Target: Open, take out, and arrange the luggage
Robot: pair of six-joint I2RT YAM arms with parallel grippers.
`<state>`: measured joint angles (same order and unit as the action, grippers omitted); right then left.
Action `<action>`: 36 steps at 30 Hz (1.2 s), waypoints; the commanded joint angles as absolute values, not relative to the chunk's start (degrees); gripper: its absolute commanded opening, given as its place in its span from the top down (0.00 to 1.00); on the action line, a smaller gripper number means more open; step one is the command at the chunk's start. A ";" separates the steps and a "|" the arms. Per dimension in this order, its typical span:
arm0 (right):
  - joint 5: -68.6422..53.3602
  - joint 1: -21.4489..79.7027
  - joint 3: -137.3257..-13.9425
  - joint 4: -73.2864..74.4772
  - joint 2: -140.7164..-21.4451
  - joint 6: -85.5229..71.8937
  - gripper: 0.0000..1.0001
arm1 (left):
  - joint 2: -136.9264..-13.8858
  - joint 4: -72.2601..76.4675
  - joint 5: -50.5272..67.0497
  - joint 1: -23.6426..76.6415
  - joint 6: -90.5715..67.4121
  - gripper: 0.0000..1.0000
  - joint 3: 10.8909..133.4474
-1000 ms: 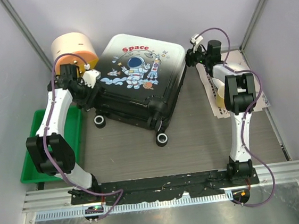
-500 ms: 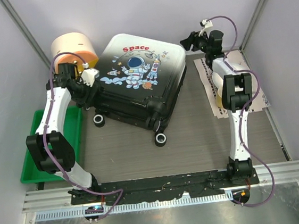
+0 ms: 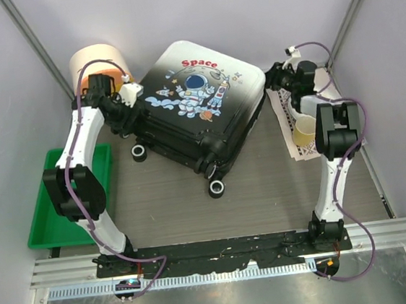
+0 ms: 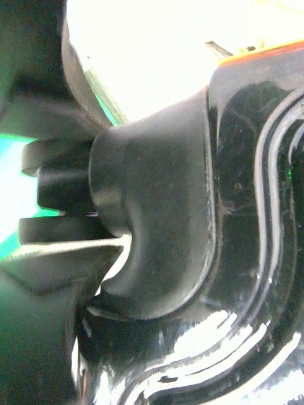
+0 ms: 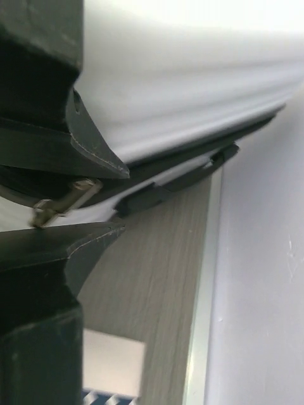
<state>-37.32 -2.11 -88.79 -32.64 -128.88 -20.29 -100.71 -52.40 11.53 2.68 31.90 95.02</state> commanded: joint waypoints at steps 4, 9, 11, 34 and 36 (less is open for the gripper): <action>-52.29 -2.20 -74.98 -27.00 -113.56 -15.05 0.59 | -107.14 -47.45 18.01 7.04 16.09 0.15 113.27; -54.58 -2.55 -75.49 -20.66 -110.57 -10.82 0.59 | -102.58 -49.48 20.48 1.51 8.10 0.07 116.46; -56.07 -2.90 -77.60 -17.95 -110.30 -9.76 0.59 | -98.28 -49.40 21.35 0.27 5.72 0.06 114.01; -47.71 3.16 -91.34 -2.03 -123.06 1.13 0.64 | -78.40 -43.43 20.74 -4.39 -11.25 0.17 77.01; -50.08 3.69 -83.99 -1.67 -118.06 1.93 0.65 | -78.57 -43.07 21.97 -4.31 -10.90 0.17 76.55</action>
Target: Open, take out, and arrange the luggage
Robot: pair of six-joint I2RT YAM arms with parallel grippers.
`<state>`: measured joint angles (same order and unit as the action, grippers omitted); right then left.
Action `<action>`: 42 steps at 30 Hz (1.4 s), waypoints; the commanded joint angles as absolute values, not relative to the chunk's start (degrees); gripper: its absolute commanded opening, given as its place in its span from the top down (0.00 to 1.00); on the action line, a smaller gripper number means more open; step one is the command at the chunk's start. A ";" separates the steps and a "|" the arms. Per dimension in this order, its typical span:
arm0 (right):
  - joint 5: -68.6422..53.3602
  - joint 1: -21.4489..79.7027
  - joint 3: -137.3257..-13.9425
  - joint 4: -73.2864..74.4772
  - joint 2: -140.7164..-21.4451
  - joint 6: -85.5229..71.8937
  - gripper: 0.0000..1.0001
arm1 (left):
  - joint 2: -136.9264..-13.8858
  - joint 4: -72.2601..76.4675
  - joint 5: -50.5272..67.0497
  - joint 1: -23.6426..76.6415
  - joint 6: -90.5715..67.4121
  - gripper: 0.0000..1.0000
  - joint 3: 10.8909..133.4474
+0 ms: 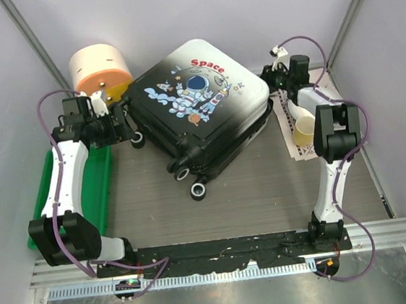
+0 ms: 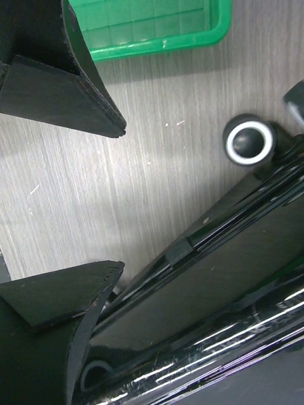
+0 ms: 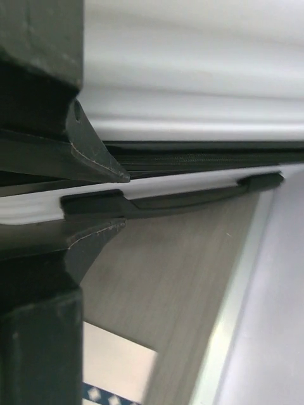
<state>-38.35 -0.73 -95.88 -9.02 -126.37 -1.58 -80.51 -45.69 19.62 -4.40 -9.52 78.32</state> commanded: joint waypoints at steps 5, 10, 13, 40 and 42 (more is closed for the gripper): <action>-53.88 5.97 -69.90 -0.35 -106.72 4.13 0.68 | -84.27 -46.66 23.20 -2.73 -7.22 0.16 80.59; -53.70 8.09 -54.95 -4.64 -94.15 -1.81 0.68 | -90.96 -49.83 26.28 1.30 -2.91 0.21 86.30; -52.65 8.26 -50.81 -6.24 -88.80 -4.56 0.67 | -94.30 -51.68 28.04 4.73 -0.26 0.23 89.11; -49.22 3.26 -49.47 25.96 -67.16 13.79 0.46 | -96.34 -83.21 33.05 -3.50 28.87 0.13 119.18; -48.17 1.15 -53.16 32.40 -66.80 19.05 0.42 | -91.79 -88.21 33.92 -5.00 32.94 0.12 116.21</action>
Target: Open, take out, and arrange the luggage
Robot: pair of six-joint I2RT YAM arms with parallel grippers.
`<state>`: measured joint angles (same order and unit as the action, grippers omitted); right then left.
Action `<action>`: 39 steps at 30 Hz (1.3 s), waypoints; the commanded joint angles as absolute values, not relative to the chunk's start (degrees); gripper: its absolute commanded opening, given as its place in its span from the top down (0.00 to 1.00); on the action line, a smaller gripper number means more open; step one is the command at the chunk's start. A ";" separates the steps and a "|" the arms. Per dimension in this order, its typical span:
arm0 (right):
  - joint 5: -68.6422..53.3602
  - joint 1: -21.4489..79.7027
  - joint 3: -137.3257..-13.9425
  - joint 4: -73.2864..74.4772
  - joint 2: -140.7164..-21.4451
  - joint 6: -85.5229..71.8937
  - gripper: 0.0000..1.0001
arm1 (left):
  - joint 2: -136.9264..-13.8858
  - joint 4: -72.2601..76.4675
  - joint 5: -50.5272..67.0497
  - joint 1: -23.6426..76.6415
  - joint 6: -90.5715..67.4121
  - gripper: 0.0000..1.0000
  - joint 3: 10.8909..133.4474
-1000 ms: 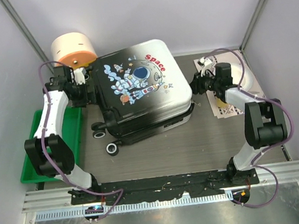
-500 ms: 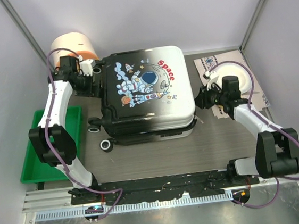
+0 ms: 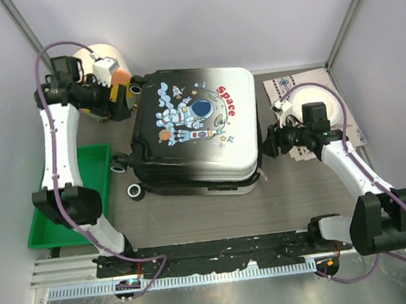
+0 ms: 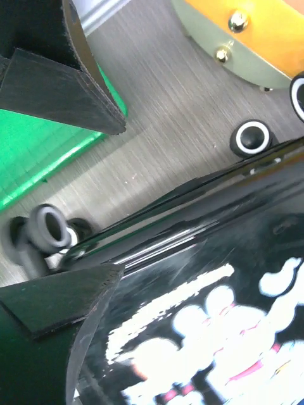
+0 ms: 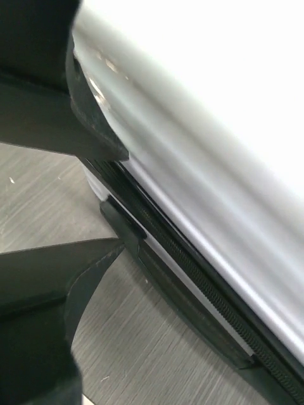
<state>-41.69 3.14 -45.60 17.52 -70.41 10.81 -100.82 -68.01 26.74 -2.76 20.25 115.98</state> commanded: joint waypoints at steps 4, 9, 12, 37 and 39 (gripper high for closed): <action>-46.41 0.79 -57.56 49.99 -65.74 26.80 0.24 | -84.12 -91.32 31.73 -6.24 44.11 0.11 106.46; -45.18 0.79 -55.20 57.74 -59.35 31.38 0.23 | -78.41 -93.51 33.83 -6.24 54.39 0.10 98.19; -43.33 0.79 -53.61 55.38 -57.13 29.19 0.23 | -75.68 -95.10 34.28 -6.07 64.57 0.10 94.40; -37.01 0.88 -65.83 69.52 -67.50 32.34 0.22 | -81.65 -87.98 21.18 2.20 88.68 0.26 79.37; -36.91 0.97 -66.18 70.92 -68.11 34.09 0.22 | -81.91 -86.67 21.36 2.20 88.16 0.39 78.58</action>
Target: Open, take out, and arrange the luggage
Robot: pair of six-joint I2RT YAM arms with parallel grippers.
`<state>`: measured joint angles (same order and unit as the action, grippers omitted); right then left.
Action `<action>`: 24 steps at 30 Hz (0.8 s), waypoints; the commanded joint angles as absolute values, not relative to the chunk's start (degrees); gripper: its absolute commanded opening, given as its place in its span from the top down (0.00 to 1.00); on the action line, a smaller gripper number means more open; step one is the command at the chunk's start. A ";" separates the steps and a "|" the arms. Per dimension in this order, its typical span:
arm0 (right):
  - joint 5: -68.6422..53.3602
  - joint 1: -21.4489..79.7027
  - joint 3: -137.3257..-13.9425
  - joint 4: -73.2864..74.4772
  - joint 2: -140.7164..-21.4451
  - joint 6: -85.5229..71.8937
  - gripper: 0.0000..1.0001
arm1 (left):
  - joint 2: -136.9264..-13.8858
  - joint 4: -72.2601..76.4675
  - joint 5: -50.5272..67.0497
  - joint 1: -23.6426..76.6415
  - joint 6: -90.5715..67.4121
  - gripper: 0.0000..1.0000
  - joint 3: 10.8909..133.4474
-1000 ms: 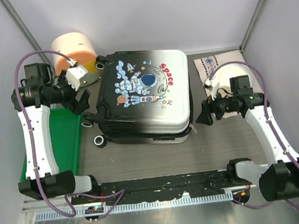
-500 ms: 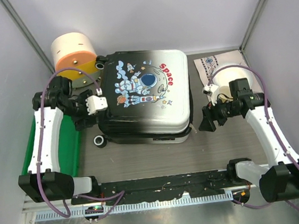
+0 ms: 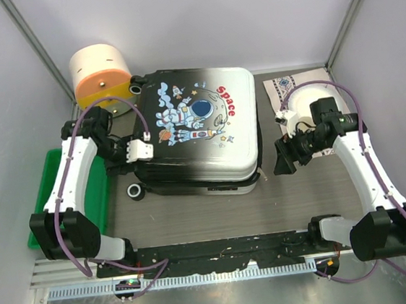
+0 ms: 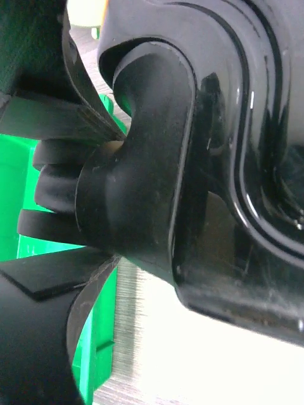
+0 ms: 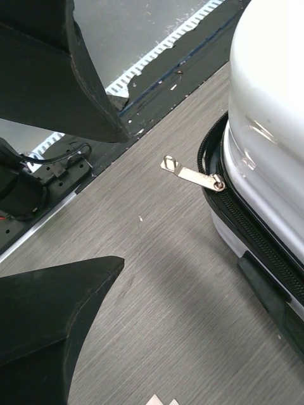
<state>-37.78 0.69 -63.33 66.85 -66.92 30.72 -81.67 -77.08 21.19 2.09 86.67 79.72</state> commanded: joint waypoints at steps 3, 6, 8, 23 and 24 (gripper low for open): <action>-38.05 0.97 -65.39 70.84 -67.41 36.02 0.22 | -81.04 -83.68 22.84 2.20 85.08 0.61 78.05; -39.90 0.97 -65.04 70.05 -68.02 37.26 0.22 | -78.67 -84.11 26.44 2.20 83.42 0.95 79.45; -42.26 0.97 -64.60 70.74 -68.64 41.20 0.22 | -76.04 -84.11 27.86 2.11 82.97 1.00 80.07; -47.99 0.97 -45.35 49.75 -57.39 49.39 0.26 | -71.89 -85.79 33.75 0.88 78.66 1.00 84.29; -48.77 0.97 -44.92 49.31 -57.65 49.48 0.26 | -72.24 -85.52 33.75 0.70 78.58 1.00 83.50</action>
<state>-45.54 0.75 -45.82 56.18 -57.12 48.01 -73.36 -79.20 30.20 2.11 82.83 82.74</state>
